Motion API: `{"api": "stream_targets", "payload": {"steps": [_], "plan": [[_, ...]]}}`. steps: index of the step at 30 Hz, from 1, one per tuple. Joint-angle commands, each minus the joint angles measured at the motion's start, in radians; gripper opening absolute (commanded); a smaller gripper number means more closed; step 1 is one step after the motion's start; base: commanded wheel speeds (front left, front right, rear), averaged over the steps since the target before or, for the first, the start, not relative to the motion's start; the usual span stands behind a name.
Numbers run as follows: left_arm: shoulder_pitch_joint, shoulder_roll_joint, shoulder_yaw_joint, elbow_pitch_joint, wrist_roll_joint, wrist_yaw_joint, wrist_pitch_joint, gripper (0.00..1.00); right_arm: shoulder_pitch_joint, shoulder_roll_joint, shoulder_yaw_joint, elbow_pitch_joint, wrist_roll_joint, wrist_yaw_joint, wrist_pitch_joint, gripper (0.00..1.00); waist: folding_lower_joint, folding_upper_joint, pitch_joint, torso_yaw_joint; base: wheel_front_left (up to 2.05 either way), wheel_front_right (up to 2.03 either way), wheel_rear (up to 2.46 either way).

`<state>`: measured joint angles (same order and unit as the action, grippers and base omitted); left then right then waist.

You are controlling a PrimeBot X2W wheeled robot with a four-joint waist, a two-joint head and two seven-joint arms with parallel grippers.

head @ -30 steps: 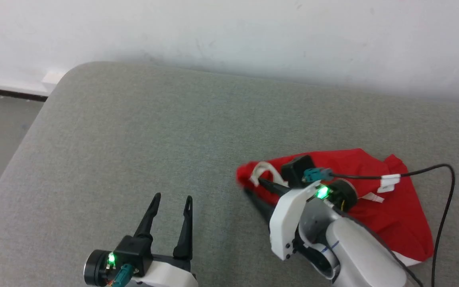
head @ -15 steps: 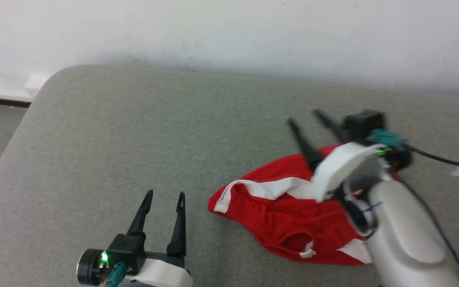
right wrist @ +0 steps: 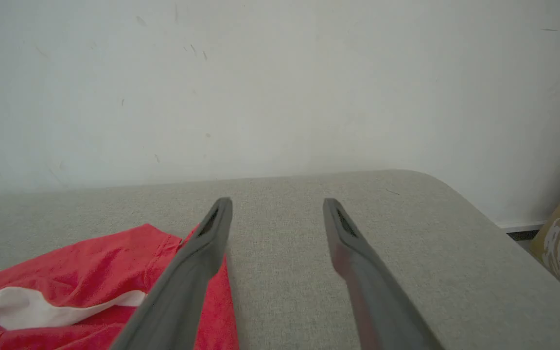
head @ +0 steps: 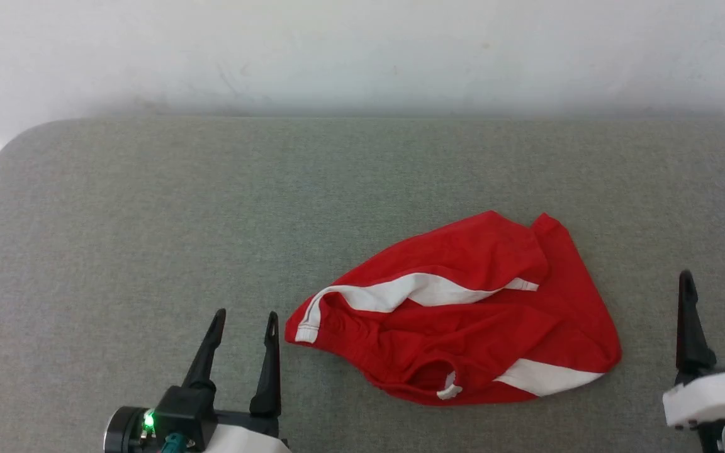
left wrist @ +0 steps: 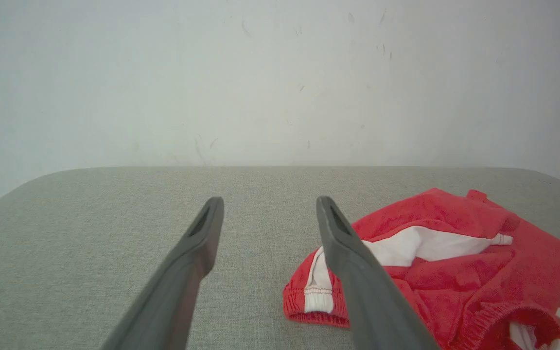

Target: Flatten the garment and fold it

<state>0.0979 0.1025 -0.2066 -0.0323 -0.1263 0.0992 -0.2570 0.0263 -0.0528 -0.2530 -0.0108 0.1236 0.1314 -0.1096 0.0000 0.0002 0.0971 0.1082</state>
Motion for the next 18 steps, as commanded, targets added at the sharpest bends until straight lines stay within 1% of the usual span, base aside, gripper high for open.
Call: {"api": "stream_targets", "payload": {"steps": [1, 5, 8, 10, 11, 15, 18], "plan": [[0.012, 0.007, 0.004, -0.005, 0.007, 0.004, -0.005, 1.0, 0.012, 0.003, 0.002, -0.004, 0.009, -0.001, -0.008, 1.0, 0.0, -0.0002, 0.012, -0.017, 0.0, 0.0, 0.0], [0.005, 0.021, -0.005, -0.01, 0.02, -0.001, -0.003, 1.0, 0.04, 0.003, 0.012, 0.004, 0.031, -0.001, -0.027, 1.0, 0.0, -0.0002, 0.015, -0.028, 0.0, 0.0, 0.0], [-0.018, 0.025, -0.031, -0.033, 0.025, -0.021, 0.031, 1.0, 0.029, 0.003, 0.011, 0.005, 0.036, -0.001, -0.036, 1.0, 0.0, -0.0002, 0.015, -0.027, 0.0, 0.0, 0.0], [-0.03, 0.021, -0.064, -0.057, 0.017, -0.047, 0.086, 1.0, 0.02, 0.003, 0.006, 0.006, 0.036, -0.001, -0.038, 1.0, 0.0, -0.0002, 0.017, -0.022, 0.0, 0.0, 0.0], [-0.032, 0.016, -0.084, -0.066, 0.003, -0.064, 0.13, 1.0, 0.017, 0.003, 0.003, 0.007, 0.037, -0.001, -0.039, 1.0, 0.0, -0.0002, 0.019, -0.019, 0.0, 0.0, 0.0], [-0.052, 0.016, -0.187, -0.108, -0.004, -0.139, 0.286, 1.0, 0.008, 0.003, -0.004, 0.02, 0.042, -0.001, -0.046, 1.0, 0.0, -0.0002, 0.036, -0.012, 0.0, 0.0, 0.0], [-0.063, 0.01, -0.271, -0.12, -0.016, -0.182, 0.367, 1.0, 0.002, 0.003, -0.001, 0.036, 0.049, -0.001, -0.049, 1.0, 0.0, -0.0002, 0.052, -0.015, 0.0, 0.0, 0.0]]}}
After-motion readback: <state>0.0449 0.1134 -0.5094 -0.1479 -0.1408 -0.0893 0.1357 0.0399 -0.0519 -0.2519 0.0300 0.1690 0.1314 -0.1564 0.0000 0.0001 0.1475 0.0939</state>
